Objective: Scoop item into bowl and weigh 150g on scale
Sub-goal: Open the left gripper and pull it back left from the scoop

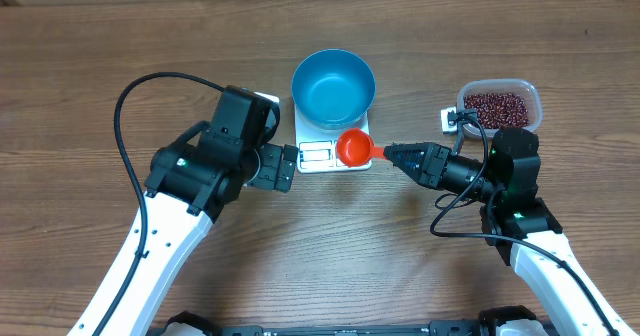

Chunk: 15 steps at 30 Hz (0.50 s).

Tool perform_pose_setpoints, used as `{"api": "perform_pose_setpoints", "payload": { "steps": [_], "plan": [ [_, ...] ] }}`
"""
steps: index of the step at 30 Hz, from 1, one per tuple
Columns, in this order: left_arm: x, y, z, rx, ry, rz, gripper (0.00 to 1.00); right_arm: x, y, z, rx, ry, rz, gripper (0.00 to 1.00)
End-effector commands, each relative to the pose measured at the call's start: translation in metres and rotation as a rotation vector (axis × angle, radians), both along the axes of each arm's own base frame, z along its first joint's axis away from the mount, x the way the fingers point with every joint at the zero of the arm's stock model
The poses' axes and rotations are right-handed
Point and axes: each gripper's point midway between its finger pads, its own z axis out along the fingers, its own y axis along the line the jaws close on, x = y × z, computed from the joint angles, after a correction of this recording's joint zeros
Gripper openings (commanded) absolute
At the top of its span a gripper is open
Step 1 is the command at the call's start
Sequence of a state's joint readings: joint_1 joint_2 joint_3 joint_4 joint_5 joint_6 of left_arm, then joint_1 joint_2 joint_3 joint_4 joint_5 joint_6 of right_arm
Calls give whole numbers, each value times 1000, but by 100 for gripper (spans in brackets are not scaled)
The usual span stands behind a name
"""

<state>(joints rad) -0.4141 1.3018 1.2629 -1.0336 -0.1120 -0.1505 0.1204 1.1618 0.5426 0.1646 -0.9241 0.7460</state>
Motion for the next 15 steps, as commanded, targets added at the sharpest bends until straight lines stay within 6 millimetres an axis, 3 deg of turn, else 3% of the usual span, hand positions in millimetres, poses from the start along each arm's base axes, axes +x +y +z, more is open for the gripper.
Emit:
{"api": "perform_pose_setpoints", "payload": {
  "steps": [1, 5, 10, 15],
  "plan": [
    [4, 18, 5, 23, -19, 16, 100, 5, 0, 10, -6, -42, -2, 4],
    [5, 23, 4, -67, 15, -42, 99, 5, 0, 10, -7, -45, -1, 4],
    [9, 43, 4, -93, 22, 24, 100, 5, 0, 10, -7, -45, -1, 4],
    [10, 45, 3, -92, 22, 33, 100, 5, 0, 10, -7, -46, -1, 4]
  ]
}}
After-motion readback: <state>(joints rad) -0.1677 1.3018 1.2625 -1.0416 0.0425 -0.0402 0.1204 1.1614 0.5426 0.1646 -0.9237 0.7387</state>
